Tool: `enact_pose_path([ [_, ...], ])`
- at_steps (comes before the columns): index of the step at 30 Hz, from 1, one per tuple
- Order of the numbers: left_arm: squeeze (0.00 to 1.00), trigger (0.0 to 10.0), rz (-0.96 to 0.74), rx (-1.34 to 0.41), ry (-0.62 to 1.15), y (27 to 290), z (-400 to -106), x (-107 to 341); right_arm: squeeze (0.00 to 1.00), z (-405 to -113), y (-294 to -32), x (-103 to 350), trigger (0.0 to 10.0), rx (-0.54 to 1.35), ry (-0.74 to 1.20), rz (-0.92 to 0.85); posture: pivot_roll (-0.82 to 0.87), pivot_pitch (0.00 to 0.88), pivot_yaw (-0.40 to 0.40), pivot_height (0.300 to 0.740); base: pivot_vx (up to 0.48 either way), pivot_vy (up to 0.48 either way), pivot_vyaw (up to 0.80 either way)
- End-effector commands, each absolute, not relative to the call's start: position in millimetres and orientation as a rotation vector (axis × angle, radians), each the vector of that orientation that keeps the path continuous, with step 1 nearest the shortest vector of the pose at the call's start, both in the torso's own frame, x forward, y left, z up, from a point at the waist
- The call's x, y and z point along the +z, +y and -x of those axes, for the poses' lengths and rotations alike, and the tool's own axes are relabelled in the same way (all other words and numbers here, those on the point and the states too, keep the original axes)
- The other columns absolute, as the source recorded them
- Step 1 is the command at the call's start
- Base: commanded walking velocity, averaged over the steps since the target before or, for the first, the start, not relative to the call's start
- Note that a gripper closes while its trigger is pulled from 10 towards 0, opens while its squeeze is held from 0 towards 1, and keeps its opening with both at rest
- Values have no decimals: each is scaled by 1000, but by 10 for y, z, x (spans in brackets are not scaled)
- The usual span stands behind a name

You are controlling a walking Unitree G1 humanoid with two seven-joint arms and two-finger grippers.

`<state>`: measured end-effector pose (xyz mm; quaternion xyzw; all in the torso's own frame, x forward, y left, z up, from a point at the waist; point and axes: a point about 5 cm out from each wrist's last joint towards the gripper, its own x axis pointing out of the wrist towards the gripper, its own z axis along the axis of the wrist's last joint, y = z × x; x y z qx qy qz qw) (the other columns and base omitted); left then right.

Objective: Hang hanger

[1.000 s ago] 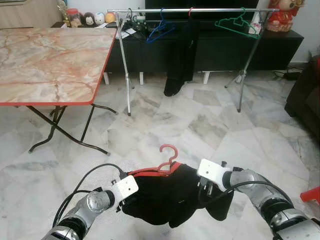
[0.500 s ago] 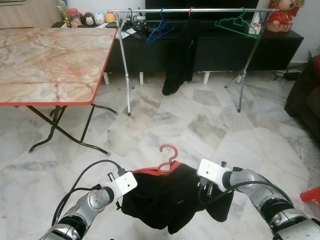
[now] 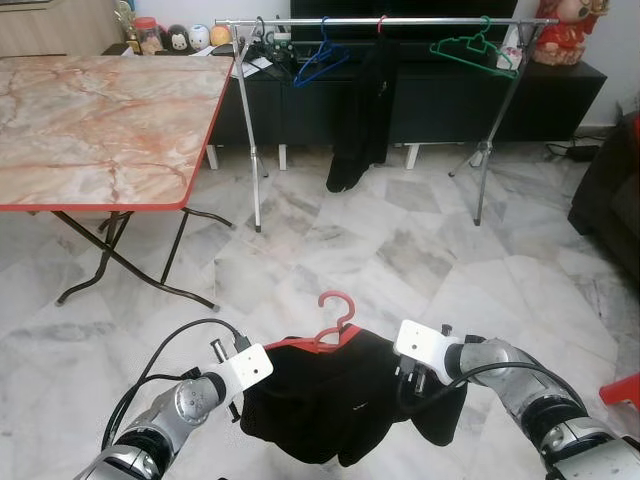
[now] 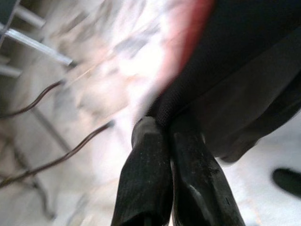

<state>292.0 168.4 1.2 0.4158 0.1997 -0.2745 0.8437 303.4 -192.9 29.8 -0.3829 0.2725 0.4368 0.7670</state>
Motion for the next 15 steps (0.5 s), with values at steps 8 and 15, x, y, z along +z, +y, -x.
enact_pose_path([
  [8,0,0,-1027,-378,533,2080,-2940,12,0,-2975,-2174,290,10000,910,642,892,-67,0,-45,727,0,0,0],
  [15,0,0,-985,-605,707,2006,-2665,-254,0,-3111,-2219,475,10000,768,513,760,-71,0,-41,727,0,0,0],
])
